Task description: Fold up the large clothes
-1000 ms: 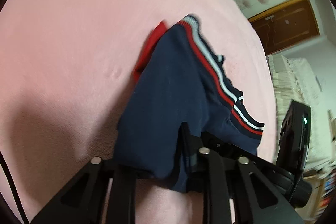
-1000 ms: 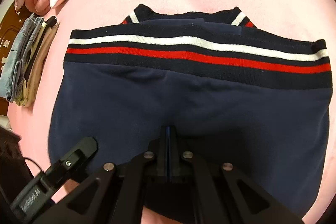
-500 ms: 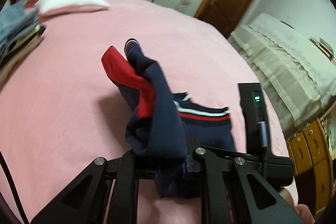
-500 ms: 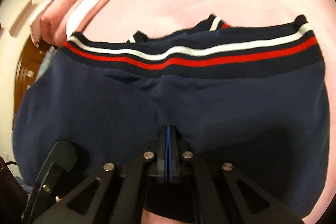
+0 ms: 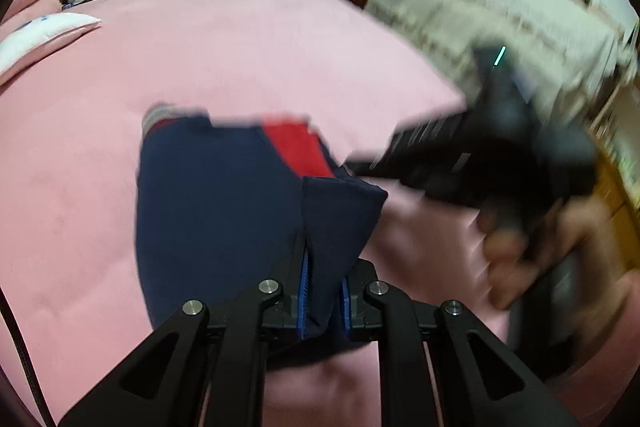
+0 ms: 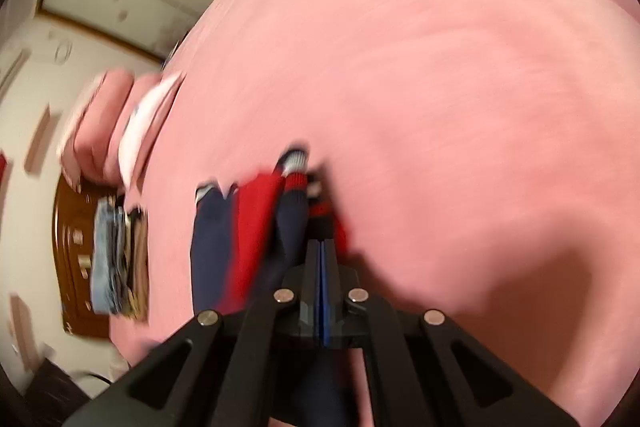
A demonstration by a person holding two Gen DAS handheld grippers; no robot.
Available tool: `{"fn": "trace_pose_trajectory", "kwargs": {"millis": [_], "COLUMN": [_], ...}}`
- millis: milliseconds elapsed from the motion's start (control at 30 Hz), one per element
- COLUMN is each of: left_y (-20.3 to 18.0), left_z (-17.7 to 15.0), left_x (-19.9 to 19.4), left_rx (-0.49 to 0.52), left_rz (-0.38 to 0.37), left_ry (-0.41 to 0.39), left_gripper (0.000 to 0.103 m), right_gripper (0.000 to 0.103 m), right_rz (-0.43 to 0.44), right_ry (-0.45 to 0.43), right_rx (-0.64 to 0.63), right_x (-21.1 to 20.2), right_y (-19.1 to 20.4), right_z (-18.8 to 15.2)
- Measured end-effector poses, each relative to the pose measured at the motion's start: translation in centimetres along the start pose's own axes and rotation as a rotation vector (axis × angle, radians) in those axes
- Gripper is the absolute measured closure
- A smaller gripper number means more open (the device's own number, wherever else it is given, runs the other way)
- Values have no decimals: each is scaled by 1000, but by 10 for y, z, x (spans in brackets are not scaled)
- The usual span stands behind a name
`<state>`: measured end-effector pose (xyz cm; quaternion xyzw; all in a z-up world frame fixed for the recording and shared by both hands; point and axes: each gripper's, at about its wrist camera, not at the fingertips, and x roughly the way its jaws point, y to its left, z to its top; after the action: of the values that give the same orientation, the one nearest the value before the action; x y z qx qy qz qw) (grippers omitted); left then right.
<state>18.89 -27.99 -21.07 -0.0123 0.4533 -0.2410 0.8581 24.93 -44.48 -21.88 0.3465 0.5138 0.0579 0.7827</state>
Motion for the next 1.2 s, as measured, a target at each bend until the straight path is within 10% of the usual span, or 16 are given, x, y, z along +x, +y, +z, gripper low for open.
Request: {"fn": "trace_pose_trajectory", "kwargs": {"millis": [100,300,433,567,667,1200], "left_y": [-11,-4,14,36,61,96], "left_z": [-7,-5,0,3,4,6], "left_x": [6,-1,-20,-31,-31,-50], "left_rx": [66,120,119,86,23,-85], "left_rz": [36,-18,11,61,100,125], "left_ry": [38,107,140,149,170,158], "left_gripper": [87,40,27,24,24,24], "right_gripper": [98,98,82,72,100,89], "right_rz": [23,241,152,89,42,-198], "right_ry": [-19,57,174,225,175,136], "right_rx": [33,78,-11,-50,-110,-179], "right_x": [-15,-6,20,36,35,6], "right_y": [-18,-12,20,38,52,37], "right_z": [10,17,7,-10,-17,-56]}}
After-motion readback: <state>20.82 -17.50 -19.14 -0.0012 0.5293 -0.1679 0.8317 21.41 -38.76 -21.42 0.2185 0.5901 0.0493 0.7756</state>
